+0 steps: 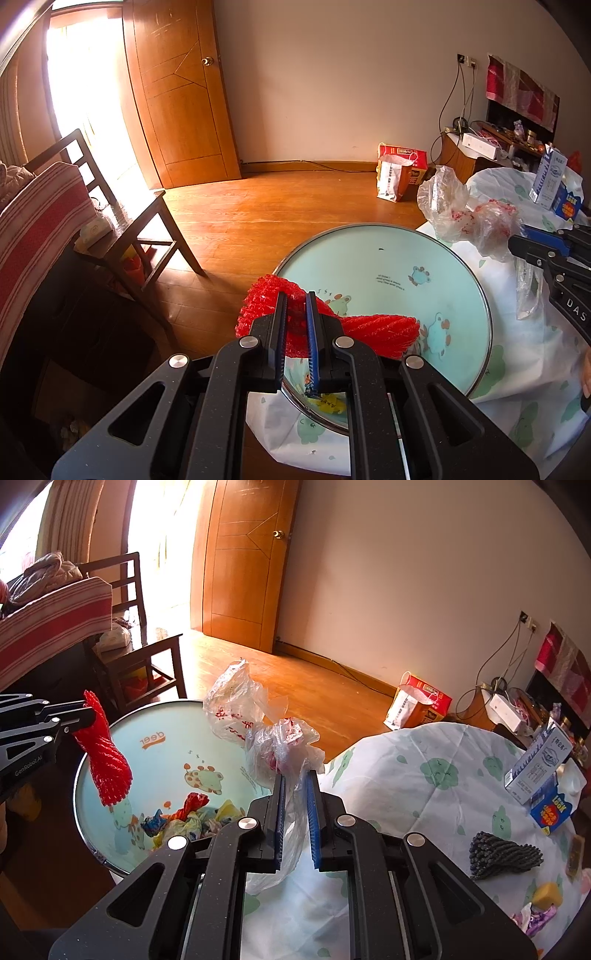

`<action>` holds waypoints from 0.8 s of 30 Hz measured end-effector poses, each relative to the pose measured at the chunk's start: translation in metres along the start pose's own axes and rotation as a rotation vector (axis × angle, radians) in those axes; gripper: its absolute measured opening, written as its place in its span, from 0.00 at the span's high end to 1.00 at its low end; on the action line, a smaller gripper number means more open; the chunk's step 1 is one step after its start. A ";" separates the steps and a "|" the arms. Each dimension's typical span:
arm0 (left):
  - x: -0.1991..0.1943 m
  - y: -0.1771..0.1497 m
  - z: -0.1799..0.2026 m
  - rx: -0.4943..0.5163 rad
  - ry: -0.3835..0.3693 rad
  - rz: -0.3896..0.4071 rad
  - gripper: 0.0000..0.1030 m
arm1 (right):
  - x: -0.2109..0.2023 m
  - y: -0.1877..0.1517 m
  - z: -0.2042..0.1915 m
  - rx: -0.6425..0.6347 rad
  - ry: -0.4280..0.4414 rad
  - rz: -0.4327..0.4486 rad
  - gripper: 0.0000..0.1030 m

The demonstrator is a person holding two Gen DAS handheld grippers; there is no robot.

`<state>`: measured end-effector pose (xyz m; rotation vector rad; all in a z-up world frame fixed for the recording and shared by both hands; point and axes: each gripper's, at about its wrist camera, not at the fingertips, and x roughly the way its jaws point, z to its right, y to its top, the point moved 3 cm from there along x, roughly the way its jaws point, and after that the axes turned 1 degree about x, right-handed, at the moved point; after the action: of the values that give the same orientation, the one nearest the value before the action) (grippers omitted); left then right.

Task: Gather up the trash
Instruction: 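Open both tools to drop the bags into the bin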

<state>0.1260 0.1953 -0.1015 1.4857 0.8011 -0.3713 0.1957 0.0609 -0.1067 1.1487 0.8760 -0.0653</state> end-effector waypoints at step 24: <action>-0.003 -0.002 0.004 -0.001 -0.019 0.005 0.62 | 0.001 0.001 -0.015 -0.016 0.057 0.007 0.58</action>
<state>0.1237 0.1903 -0.1018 1.4806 0.7825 -0.3807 0.1883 0.0742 -0.1090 1.1435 0.9219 -0.0197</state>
